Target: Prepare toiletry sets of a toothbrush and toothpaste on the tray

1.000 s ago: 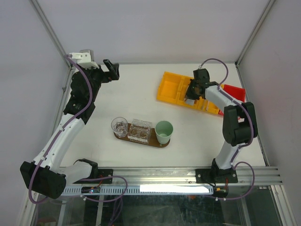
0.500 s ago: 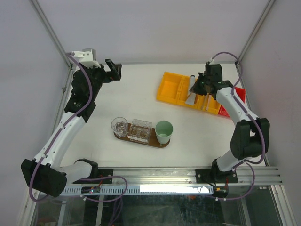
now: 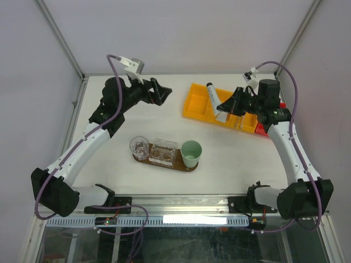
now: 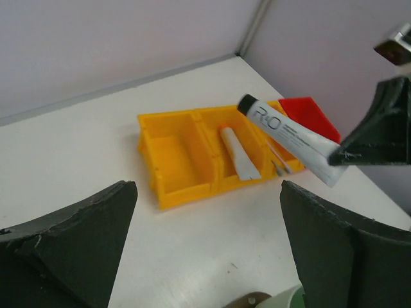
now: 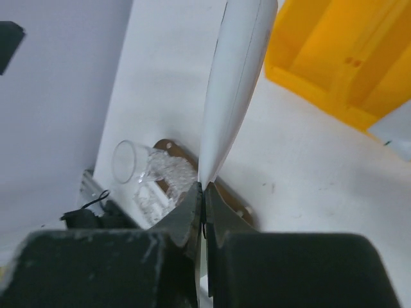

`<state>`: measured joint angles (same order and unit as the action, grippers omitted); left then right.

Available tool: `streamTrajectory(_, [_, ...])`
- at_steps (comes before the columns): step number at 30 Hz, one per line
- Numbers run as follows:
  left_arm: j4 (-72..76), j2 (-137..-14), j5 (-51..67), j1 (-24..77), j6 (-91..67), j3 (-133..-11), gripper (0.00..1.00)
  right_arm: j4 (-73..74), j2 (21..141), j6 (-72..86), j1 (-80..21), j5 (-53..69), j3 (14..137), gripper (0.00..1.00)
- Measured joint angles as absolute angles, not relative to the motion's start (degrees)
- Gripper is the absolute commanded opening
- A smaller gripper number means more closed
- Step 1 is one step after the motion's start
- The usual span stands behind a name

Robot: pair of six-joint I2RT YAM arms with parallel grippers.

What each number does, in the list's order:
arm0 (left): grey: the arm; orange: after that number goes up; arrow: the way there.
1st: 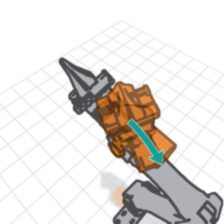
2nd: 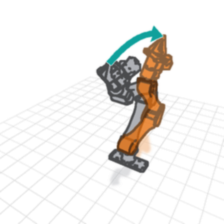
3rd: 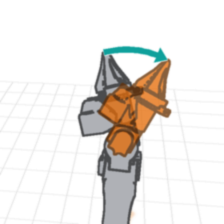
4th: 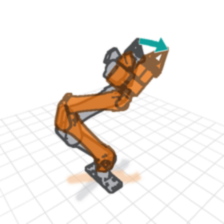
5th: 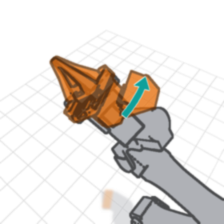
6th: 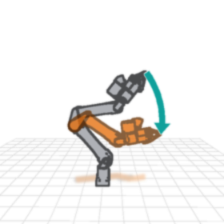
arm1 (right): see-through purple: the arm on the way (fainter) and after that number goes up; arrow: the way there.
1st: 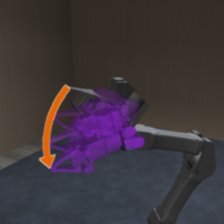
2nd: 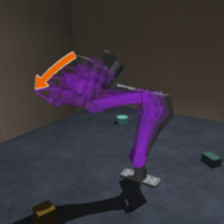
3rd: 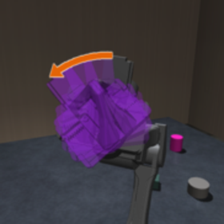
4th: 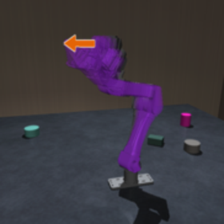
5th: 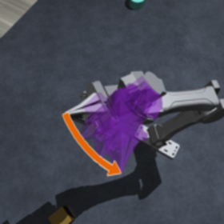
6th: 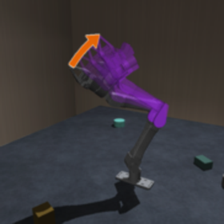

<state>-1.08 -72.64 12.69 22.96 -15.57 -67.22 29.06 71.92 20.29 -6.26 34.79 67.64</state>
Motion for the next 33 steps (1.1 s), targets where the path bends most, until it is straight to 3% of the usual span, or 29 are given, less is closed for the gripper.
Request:
streamTrajectory(5, [-2.48, -72.4, 12.4, 36.67, -8.71, -67.24, 0.99, 23.33, 65.23, 31.22, -6.37, 40.49, 61.19, 0.0])
streamTrajectory(10, [-5.52, -69.54, 4.97, 51.07, -3.57, -66.74, 0.98, 18.57, 59.81, 40.93, -7.62, 40.6, 56.01, 0.0])
streamTrajectory(19, [-6.57, -61.63, -11.6, 68.42, -7.7, -62.87, 0.96, 12.14, 49.56, 50.5, -12.62, 36.86, 46.26, 0.0])
streamTrajectory(25, [-14.04, -67.75, -23.33, 74.04, -8.36, -67.44, 0.96, 11.57, 53.6, 50.68, -13.63, 34.83, 47.62, 0.0])
streamTrajectory(33, [-28.64, -78.37, -34.3, 74.3, -9.72, -82.32, 0.91, 22.87, 58.41, 51.57, -13.82, 23.79, 56.38, 0.0])
